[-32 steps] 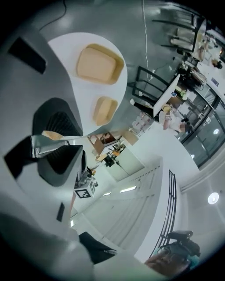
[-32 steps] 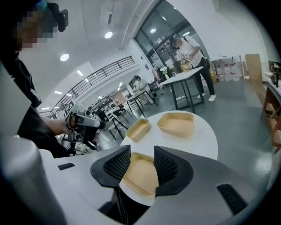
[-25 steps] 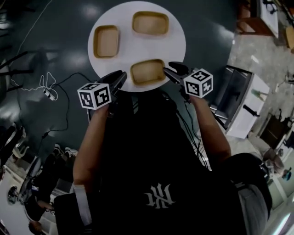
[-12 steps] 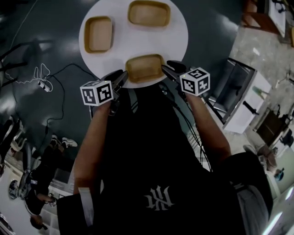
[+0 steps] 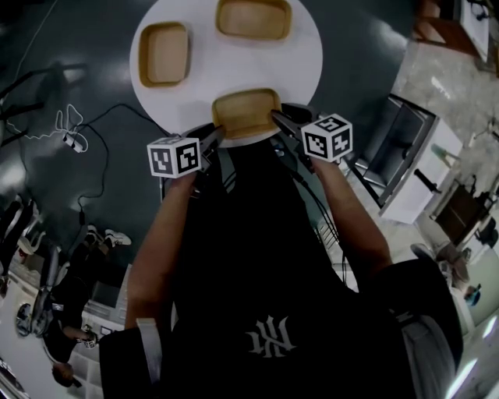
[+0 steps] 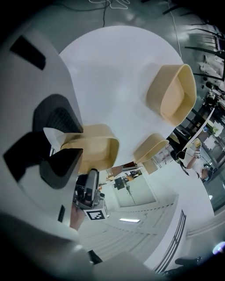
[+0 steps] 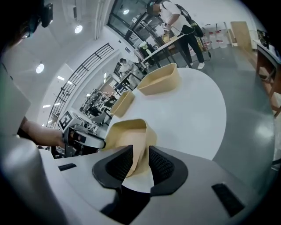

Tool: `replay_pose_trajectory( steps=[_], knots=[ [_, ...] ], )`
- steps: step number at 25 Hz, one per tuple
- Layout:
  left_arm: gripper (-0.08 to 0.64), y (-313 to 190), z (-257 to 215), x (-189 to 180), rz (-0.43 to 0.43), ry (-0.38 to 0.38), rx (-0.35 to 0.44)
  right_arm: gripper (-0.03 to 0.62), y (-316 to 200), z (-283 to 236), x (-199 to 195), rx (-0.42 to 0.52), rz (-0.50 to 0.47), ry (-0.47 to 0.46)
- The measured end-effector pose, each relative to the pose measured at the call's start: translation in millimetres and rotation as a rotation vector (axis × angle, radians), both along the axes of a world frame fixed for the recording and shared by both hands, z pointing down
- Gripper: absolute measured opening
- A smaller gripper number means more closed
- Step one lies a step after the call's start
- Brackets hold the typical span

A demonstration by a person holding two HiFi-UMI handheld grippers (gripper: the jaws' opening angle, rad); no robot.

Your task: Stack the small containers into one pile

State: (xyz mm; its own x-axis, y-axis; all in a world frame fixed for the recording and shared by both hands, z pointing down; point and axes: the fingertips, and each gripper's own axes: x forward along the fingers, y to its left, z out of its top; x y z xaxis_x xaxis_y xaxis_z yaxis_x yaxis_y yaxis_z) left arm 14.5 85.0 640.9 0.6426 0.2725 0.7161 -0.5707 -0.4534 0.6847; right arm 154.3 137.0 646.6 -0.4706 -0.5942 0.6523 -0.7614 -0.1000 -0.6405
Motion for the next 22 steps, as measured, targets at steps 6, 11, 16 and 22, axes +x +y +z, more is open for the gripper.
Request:
replay_pose_trajectory(
  steps=[6, 11, 16, 22],
  knots=[
    [0.101, 0, 2, 2, -0.017, 0.007, 0.003, 0.104, 3, 6, 2, -0.005, 0.010, 0.004],
    [0.084, 0, 1, 3, -0.029, 0.011, 0.000, 0.094, 3, 5, 2, -0.002, 0.003, -0.004],
    [0.078, -4, -4, 5, -0.018, 0.016, 0.008, 0.089, -3, -1, 2, 0.009, -0.003, 0.003],
    [0.077, -18, -22, 11, -0.002, 0.047, 0.042, 0.087, -16, -19, 7, 0.045, 0.006, 0.009]
  ],
)
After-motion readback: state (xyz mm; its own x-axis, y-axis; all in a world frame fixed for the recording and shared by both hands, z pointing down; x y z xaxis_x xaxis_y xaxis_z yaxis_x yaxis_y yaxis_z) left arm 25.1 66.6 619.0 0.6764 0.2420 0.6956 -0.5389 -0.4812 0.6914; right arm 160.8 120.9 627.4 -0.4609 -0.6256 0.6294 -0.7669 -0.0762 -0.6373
